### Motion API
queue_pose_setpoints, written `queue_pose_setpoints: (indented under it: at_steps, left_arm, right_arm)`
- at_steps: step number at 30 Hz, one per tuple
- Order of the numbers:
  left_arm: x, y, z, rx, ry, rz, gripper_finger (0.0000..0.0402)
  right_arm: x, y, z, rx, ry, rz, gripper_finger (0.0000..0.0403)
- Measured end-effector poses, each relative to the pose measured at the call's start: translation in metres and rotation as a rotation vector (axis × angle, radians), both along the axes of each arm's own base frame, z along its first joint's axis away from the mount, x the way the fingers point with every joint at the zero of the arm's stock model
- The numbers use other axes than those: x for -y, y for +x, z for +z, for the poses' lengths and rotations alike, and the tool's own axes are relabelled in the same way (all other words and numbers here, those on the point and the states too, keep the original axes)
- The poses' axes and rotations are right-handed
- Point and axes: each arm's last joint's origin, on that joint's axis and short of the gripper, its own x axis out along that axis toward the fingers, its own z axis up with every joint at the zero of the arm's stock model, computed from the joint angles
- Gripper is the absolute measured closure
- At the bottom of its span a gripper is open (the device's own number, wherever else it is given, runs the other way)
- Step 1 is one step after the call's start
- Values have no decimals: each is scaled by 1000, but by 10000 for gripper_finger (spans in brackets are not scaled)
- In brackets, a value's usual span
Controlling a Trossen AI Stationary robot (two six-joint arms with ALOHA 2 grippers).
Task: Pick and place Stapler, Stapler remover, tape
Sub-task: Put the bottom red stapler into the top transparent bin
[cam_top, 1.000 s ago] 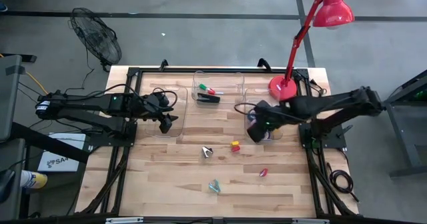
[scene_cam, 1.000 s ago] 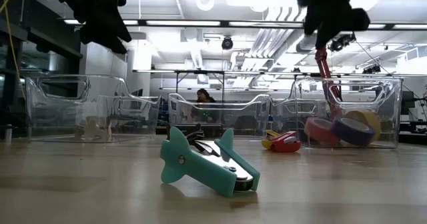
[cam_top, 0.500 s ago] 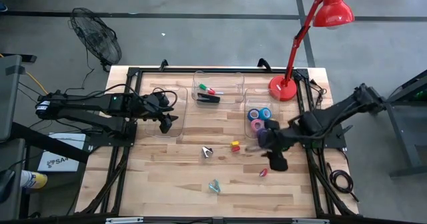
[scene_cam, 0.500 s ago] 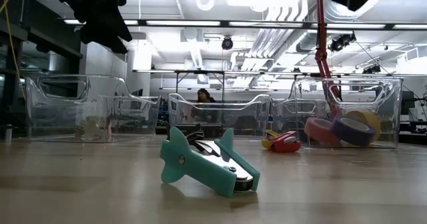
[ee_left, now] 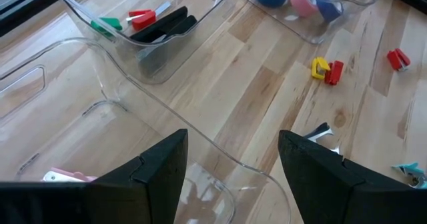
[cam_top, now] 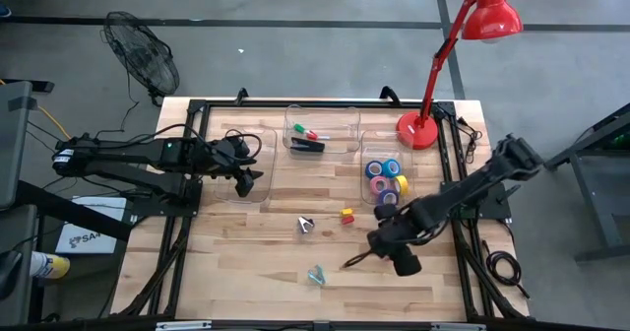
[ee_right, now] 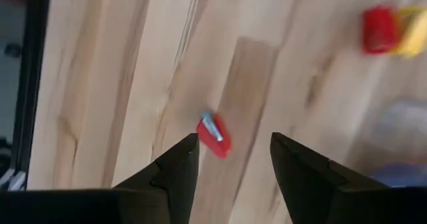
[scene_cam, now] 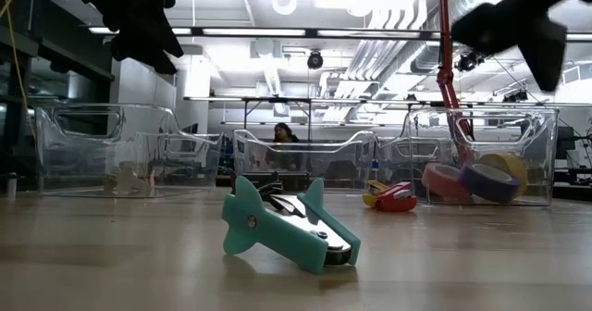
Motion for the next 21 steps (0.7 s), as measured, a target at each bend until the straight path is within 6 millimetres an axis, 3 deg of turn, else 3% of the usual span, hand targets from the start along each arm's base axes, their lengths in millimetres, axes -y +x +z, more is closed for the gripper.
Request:
queue_pose_setpoints:
  at_steps: [10, 21]
  left_arm:
    - [0, 0, 0, 1, -6, -2, 172]
    - [0, 0, 0, -1, -8, -7, 172]
  right_arm:
    - [-11, 13, -43, -165, 7, 151, 196]
    - [-12, 15, -48, -129, -40, 315, 191]
